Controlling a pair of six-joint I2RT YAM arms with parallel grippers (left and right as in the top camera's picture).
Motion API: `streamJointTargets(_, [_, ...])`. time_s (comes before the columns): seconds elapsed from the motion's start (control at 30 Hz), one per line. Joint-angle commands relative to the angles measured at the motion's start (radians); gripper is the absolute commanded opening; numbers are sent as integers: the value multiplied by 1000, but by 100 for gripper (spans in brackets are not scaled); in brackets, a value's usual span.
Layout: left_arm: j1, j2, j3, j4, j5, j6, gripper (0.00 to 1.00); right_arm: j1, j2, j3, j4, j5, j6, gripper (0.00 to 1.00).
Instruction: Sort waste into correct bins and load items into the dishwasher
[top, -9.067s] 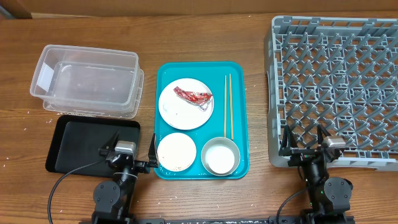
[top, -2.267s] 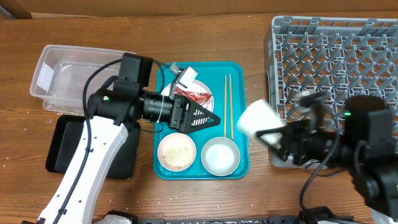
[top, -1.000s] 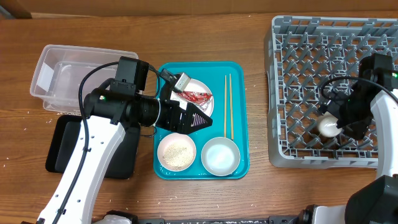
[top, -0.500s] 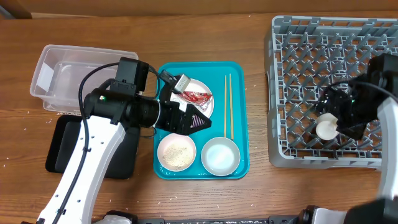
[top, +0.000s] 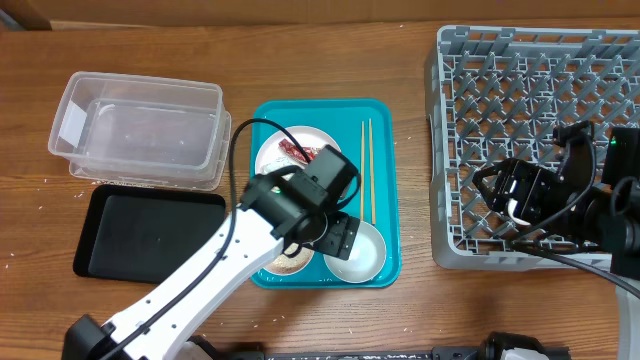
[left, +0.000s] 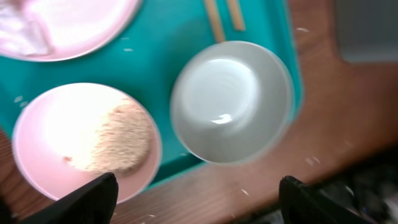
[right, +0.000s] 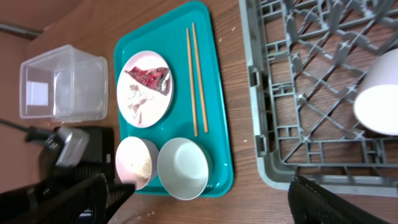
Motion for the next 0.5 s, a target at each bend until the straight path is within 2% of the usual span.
streamJointTargets(0.0, [2,29,-11,27,-230,-172,85,26,-1,14,-7,-40,-12,94])
streamJointTargets(0.13, [74,50,-11,111,-262,-154,84,71,-1,14,-4,-79,-34,94])
streamJointTargets(0.23, [149,64,-11,159,-202,-102,80,113,-1,14,1,-83,-37,94])
streamJointTargets(0.33, [203,80,-11,169,-179,-80,81,148,0,14,2,-83,-34,94])
streamJointTargets(0.47, [237,123,-11,131,-80,-46,73,182,0,14,18,-82,-33,94])
